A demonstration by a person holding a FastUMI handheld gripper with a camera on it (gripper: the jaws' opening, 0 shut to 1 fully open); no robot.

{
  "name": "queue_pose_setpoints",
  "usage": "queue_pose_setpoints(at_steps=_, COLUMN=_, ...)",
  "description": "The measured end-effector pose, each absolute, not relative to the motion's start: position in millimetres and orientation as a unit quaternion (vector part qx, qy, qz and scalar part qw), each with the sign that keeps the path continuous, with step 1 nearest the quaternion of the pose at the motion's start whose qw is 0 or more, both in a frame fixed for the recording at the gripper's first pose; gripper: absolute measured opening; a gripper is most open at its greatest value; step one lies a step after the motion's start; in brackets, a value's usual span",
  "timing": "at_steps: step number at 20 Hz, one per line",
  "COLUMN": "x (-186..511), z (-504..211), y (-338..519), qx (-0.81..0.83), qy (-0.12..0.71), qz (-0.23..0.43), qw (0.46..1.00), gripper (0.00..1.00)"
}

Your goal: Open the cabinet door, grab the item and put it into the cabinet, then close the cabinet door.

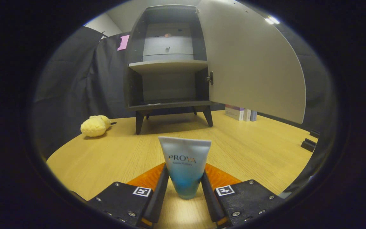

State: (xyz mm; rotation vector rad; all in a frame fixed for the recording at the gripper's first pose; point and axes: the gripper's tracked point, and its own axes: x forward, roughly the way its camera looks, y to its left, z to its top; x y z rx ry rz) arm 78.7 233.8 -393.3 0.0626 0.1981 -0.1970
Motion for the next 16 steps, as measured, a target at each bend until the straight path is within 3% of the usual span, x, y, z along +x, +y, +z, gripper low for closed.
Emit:
queue_pose_setpoints(at_steps=9, x=83, z=-378, y=241, qx=-0.032, qy=0.092, qz=-0.066, qw=0.993, gripper=0.55)
queue_pose_setpoints(at_steps=10, x=83, z=-378, y=245, qx=-0.036, qy=0.092, qz=-0.061, qw=0.993, gripper=0.51)
queue_pose_setpoints(at_steps=16, x=85, z=-357, y=234, qx=0.009, qy=0.101, qz=-0.064, qw=0.993, gripper=0.48)
